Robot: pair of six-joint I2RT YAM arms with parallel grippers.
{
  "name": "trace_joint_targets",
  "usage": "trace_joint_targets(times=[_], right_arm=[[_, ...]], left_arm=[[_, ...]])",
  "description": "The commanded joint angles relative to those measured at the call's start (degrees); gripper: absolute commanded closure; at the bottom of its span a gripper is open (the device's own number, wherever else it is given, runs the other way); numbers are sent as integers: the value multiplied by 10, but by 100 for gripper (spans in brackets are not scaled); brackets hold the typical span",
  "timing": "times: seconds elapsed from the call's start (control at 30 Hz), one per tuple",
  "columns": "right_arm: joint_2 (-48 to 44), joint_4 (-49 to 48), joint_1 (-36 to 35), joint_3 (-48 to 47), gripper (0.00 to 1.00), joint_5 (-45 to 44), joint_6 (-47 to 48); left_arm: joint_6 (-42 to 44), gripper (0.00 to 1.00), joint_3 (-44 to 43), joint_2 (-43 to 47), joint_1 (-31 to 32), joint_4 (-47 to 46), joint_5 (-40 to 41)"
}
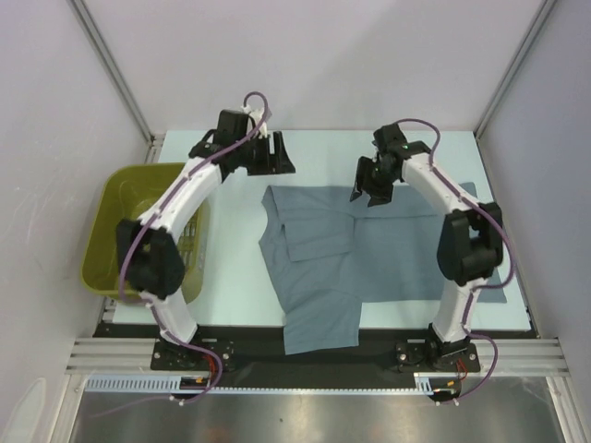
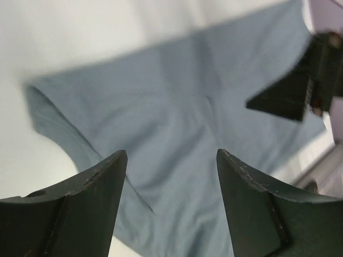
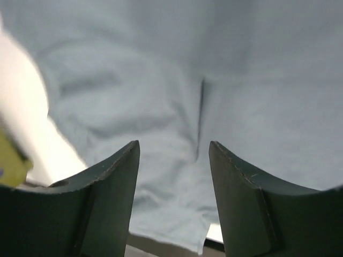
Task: Fold and stack the t-shirts
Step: Fold the tshirt
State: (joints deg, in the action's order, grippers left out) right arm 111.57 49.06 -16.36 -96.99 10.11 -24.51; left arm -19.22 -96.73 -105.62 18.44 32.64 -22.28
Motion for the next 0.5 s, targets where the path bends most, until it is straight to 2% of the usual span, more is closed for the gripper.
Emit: trace_joint_targets(times=[0.0, 0.03, 0.1, 0.2, 0.27, 0.4, 0.47], right_arm=[[-61, -6, -15, 98, 39, 81, 11], [-81, -18, -19, 123, 40, 104, 9], [-93, -49, -31, 168, 41, 132, 1], [-90, -63, -46, 183, 43, 171, -3], [-74, -64, -53, 191, 45, 177, 5], [-57, -62, -58, 202, 59, 163, 3], [-57, -68, -58, 216, 62, 165, -10]], left_arm=[[24, 27, 129, 75, 33, 2, -23], [19, 28, 159, 100, 39, -16, -58], [19, 38, 228, 117, 51, -36, -79], [27, 43, 255, 126, 52, -48, -87], [28, 43, 250, 104, 51, -43, -84], [6, 47, 216, 56, 51, -68, -101], [0, 50, 199, 32, 49, -57, -95]])
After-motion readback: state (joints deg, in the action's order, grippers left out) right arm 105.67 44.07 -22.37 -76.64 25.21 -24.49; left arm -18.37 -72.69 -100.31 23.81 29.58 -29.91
